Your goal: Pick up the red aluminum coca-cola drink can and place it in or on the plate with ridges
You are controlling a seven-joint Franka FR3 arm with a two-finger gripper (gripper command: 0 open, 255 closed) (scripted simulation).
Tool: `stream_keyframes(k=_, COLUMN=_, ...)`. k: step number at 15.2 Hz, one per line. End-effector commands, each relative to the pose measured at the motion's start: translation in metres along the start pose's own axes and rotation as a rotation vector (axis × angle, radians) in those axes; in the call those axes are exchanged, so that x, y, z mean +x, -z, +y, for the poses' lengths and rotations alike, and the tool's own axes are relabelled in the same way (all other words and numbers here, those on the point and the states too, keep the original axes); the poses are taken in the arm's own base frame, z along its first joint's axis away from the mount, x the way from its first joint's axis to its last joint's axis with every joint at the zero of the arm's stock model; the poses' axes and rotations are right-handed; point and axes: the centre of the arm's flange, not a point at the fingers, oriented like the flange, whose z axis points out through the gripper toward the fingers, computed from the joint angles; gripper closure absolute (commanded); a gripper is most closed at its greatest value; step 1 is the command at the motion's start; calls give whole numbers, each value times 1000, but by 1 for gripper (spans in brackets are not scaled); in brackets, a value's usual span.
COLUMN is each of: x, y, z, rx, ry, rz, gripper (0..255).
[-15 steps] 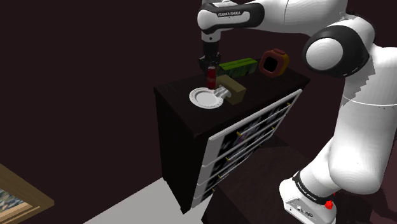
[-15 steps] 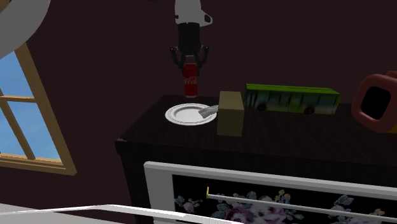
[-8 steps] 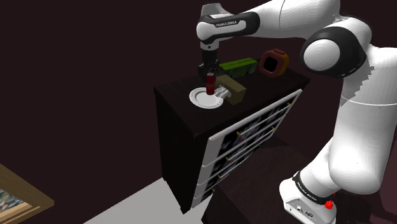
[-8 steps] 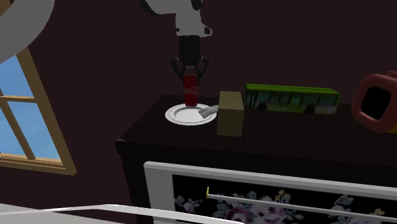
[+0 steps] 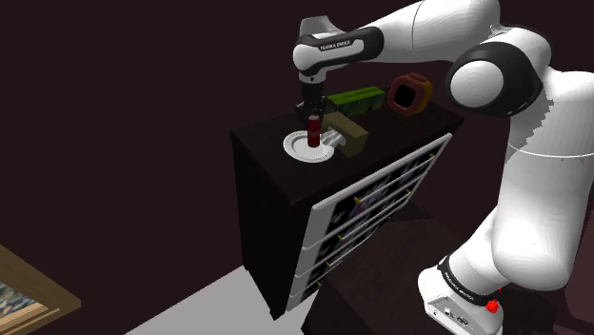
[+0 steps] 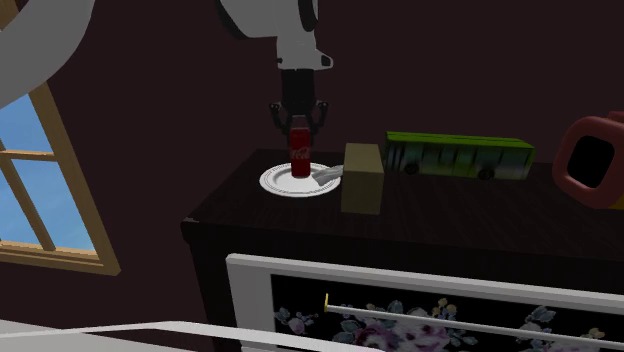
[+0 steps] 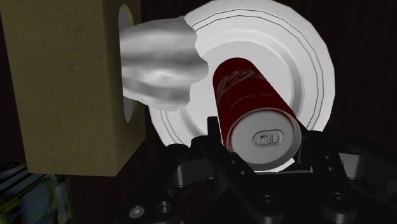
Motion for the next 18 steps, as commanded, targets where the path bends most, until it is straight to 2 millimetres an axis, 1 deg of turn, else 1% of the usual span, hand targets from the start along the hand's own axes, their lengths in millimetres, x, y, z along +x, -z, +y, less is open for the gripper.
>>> stream_keyframes(k=1, x=0, y=0, z=0, rx=0, ry=0, rz=0, gripper=255)
stream_keyframes(k=4, x=0, y=0, z=0, rx=0, ry=0, rz=0, gripper=255)
stream_keyframes(k=5, x=0, y=0, z=0, rx=0, ry=0, rz=0, gripper=0)
stream_keyframes(k=10, x=0, y=0, z=0, rx=0, ry=0, rz=0, gripper=0)
stream_keyframes(k=13, x=0, y=39, z=0, rx=0, ry=0, rz=0, gripper=0)
stream_keyframes(k=14, x=0, y=50, z=0, rx=0, ry=0, rz=0, gripper=0)
stream_keyframes(k=18, x=0, y=50, z=0, rx=0, ry=0, rz=0, gripper=0)
